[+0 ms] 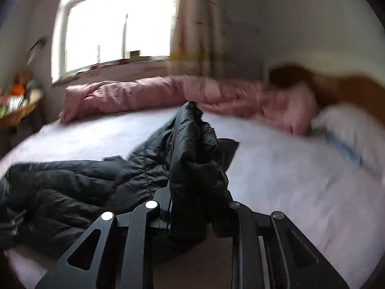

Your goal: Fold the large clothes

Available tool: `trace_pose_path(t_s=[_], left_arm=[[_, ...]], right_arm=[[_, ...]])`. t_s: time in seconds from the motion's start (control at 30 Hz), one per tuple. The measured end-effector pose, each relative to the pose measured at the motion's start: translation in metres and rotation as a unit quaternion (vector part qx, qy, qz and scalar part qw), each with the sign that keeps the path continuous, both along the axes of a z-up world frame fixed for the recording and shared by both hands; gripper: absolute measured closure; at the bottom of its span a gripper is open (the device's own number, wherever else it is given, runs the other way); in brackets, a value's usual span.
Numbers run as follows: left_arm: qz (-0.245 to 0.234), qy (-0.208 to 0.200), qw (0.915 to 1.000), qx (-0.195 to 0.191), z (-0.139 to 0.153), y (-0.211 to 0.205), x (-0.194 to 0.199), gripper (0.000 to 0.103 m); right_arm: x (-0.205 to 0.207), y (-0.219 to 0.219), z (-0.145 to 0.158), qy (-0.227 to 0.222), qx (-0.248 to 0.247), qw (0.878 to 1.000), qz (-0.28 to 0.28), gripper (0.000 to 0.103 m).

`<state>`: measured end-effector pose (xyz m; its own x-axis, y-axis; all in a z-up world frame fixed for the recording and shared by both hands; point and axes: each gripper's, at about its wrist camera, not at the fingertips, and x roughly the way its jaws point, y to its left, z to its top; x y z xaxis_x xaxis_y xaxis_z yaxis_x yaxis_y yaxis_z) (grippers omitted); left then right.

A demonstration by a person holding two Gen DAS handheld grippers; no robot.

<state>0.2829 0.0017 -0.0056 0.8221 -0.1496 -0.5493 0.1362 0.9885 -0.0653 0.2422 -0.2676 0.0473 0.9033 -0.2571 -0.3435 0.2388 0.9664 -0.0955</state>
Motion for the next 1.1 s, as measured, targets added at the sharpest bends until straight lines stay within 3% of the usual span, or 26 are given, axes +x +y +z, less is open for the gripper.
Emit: trace_pose_path(t_s=[0.17, 0.3, 0.4, 0.5, 0.57, 0.63, 0.7, 0.87, 0.93, 1.0, 1.1], left_arm=[[0.018, -0.033, 0.9993, -0.010, 0.018, 0.020, -0.011, 0.010], [0.032, -0.049, 0.9981, -0.017, 0.028, 0.036, -0.016, 0.010], [0.040, -0.045, 0.9976, -0.033, 0.029, 0.047, -0.012, 0.010], [0.062, -0.049, 0.9967, -0.019, 0.027, 0.054, -0.006, 0.010], [0.074, -0.048, 0.9961, -0.003, 0.024, 0.054, 0.001, 0.011], [0.071, -0.041, 0.9965, -0.012, 0.022, 0.055, 0.005, 0.011], [0.068, -0.036, 0.9968, -0.022, 0.020, 0.056, 0.005, 0.011], [0.062, -0.039, 0.9972, -0.012, 0.018, 0.051, 0.002, 0.011], [0.055, -0.044, 0.9975, -0.010, 0.020, 0.047, 0.000, 0.011], [0.045, -0.051, 0.9976, -0.007, 0.020, 0.042, -0.005, 0.011], [0.028, -0.064, 0.9975, 0.002, 0.022, 0.031, -0.010, 0.011]], right_arm=[[0.003, 0.064, -0.001, 0.016, -0.062, 0.995, 0.082, 0.078], [0.008, 0.097, -0.019, 0.040, -0.053, 0.990, 0.128, 0.078], [0.014, 0.107, -0.034, 0.066, -0.020, 0.983, 0.169, 0.076], [0.024, 0.097, -0.042, 0.101, 0.075, 0.962, 0.240, 0.072], [0.020, 0.088, -0.042, 0.099, 0.102, 0.954, 0.265, 0.064], [0.014, 0.080, -0.040, 0.098, 0.130, 0.941, 0.297, 0.045], [0.006, 0.074, -0.035, 0.094, 0.134, 0.936, 0.313, 0.038], [-0.020, 0.041, -0.013, 0.047, 0.155, 0.947, 0.277, 0.036], [-0.026, 0.023, -0.003, 0.015, 0.161, 0.956, 0.243, 0.029], [-0.030, -0.005, 0.004, -0.017, 0.169, 0.970, 0.175, 0.024], [-0.018, -0.044, 0.001, 0.001, 0.192, 0.975, 0.111, 0.024]])
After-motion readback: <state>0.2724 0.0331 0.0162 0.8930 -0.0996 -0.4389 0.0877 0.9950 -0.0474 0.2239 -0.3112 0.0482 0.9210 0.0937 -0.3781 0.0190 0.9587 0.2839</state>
